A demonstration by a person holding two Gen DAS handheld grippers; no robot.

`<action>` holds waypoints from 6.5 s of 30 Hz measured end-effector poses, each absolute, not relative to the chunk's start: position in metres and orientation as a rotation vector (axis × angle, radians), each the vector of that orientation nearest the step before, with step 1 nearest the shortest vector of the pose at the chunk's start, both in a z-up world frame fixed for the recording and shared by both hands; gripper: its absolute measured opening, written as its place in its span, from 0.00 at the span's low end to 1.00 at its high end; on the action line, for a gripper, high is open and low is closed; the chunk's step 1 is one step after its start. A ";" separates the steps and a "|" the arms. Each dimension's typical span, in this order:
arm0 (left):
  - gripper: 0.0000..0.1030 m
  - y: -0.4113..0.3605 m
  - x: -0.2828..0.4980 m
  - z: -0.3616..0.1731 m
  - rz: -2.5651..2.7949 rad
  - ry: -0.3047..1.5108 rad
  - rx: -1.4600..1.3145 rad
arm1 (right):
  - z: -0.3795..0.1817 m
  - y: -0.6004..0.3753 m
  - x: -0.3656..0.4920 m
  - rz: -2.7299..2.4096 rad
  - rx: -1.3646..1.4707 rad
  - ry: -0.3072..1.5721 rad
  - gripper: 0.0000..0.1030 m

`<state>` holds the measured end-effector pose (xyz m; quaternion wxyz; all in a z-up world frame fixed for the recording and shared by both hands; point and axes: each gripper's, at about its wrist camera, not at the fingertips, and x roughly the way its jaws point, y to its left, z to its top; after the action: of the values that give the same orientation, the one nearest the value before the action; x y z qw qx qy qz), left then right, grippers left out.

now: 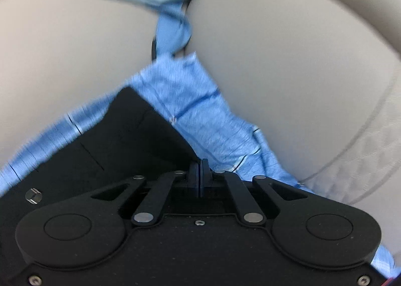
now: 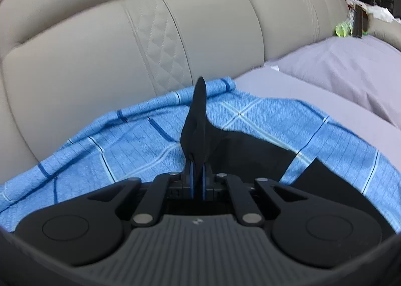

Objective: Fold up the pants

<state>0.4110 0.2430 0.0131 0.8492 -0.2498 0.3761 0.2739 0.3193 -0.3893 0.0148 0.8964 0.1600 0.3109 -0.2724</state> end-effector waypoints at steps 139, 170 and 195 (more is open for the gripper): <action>0.48 0.080 0.228 -0.034 0.120 0.680 0.079 | -0.032 -0.403 0.087 -0.822 0.391 0.393 0.84; 0.58 0.089 0.217 -0.046 0.135 0.586 0.008 | -0.043 -0.435 0.031 -0.917 0.736 0.386 0.24; 0.59 0.090 0.217 -0.045 0.136 0.583 -0.003 | -0.037 -0.464 0.061 -0.857 0.647 0.410 0.12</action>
<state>0.2169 0.0903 -0.0449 0.9555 -0.0013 0.2874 0.0669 0.0613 -0.4635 -0.0369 0.8393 0.3062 0.1941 -0.4052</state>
